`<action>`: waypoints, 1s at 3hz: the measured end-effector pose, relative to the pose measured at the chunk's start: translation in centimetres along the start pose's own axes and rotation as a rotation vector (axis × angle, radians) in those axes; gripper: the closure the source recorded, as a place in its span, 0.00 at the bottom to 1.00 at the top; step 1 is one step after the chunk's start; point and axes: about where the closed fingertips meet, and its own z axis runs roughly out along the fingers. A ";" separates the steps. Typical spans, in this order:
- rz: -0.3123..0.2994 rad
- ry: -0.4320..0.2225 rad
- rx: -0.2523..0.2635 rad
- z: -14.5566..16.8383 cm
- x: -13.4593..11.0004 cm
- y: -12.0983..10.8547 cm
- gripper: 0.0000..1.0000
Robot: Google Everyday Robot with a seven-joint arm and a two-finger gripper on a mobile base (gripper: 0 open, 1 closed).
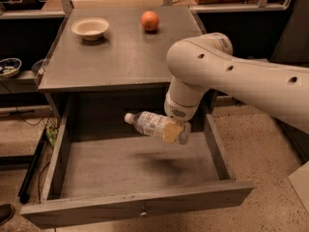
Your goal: Place blue plastic bottle into top drawer
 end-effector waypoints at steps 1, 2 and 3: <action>0.044 -0.013 -0.038 3.9 -0.7 -0.7 1.00; 0.045 -0.013 -0.039 4.0 -0.7 -0.6 1.00; 0.070 -0.021 -0.064 5.3 0.4 0.0 1.00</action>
Offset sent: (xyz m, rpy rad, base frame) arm 0.0212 0.0164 -0.0537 0.0438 0.0593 -0.0497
